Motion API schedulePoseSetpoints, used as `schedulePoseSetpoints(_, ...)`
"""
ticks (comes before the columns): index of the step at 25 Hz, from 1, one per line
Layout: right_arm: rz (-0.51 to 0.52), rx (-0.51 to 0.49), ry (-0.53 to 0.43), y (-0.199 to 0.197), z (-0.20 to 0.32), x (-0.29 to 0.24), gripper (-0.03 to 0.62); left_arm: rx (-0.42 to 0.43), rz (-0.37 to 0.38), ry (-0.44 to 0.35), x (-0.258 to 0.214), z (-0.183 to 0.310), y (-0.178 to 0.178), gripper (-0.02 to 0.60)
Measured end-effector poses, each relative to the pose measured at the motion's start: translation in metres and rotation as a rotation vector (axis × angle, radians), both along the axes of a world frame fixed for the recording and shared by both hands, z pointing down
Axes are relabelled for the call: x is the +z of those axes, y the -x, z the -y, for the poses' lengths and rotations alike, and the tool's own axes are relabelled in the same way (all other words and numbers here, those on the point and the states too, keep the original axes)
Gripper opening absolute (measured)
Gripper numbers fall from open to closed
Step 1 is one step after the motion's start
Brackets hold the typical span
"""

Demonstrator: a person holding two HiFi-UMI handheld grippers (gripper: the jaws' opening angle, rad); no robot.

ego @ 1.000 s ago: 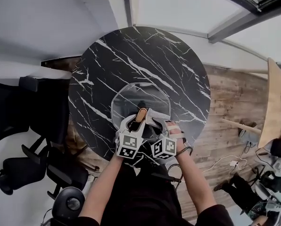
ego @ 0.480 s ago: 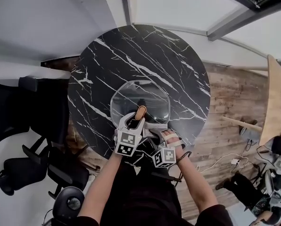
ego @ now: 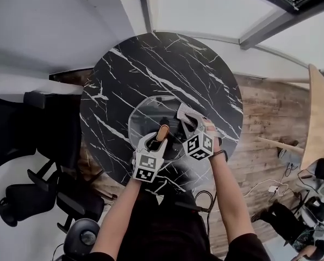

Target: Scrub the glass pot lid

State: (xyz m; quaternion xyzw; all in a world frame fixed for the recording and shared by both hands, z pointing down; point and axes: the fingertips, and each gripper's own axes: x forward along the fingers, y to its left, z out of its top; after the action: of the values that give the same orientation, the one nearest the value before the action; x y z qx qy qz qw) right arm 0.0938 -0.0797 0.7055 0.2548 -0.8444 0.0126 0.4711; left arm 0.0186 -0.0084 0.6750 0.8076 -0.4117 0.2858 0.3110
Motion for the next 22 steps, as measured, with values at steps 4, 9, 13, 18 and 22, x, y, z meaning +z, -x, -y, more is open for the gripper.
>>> schedulePoseSetpoints(4,0.001,-0.015,0.015,0.004,-0.008,-0.003,0.074,0.011,-0.006,0.000,-0.001,0.001,0.002,0.161)
schedulePoseSetpoints(9,-0.002,-0.095,0.028,0.007,-0.063,-0.006,0.075,0.075,-0.004,0.007,-0.001,-0.002,0.008,0.160)
schedulePoseSetpoints(13,-0.003,-0.205,0.052,0.022,-0.123,-0.008,0.075,0.132,-0.015,-0.001,0.000,-0.006,0.011,0.160)
schedulePoseSetpoints(18,0.006,-0.338,0.122,0.037,-0.186,-0.009,0.075,0.188,-0.030,-0.009,-0.001,-0.011,0.009,0.160)
schedulePoseSetpoints(22,0.034,-0.355,0.158,0.038,-0.202,-0.011,0.075,0.228,-0.041,0.000,0.003,-0.018,0.004,0.160)
